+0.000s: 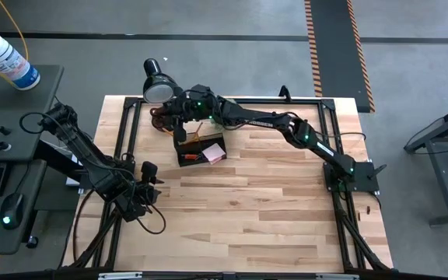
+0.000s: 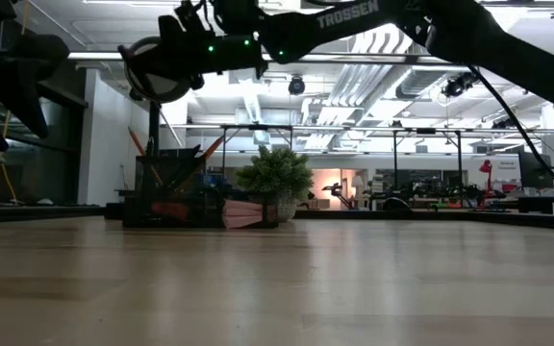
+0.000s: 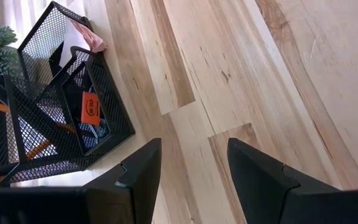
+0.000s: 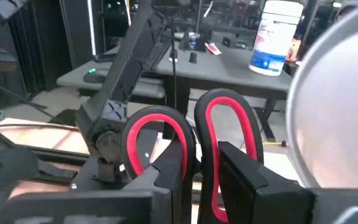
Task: Pick and place office supplies into organizer
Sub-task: Put the scissors into the desktop organizer
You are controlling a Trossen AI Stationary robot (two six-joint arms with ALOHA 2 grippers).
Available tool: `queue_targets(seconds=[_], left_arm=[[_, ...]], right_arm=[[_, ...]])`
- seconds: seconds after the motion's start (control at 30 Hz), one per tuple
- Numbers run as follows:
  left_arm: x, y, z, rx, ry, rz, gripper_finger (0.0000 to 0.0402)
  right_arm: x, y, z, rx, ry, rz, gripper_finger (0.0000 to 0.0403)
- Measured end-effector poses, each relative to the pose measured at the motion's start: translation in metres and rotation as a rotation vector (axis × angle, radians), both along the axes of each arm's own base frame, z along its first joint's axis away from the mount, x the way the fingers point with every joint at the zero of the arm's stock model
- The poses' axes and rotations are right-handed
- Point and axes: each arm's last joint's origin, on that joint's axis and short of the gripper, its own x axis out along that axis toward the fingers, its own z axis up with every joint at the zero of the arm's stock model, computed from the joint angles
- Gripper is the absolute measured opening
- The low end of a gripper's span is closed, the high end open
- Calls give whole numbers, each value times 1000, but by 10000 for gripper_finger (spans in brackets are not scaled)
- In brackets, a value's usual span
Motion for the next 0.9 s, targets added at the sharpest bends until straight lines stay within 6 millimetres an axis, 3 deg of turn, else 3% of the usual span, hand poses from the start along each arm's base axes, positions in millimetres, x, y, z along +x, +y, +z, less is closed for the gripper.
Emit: queue_targets(seconds=[0.33,0.9], left_arm=[[0,0,0,1,1,-2,172],[0,0,0,1,1,-3,172]], right_arm=[[10,-2,-28,11,11,-1,69],[10,-5,-42,31,118,-109,77]])
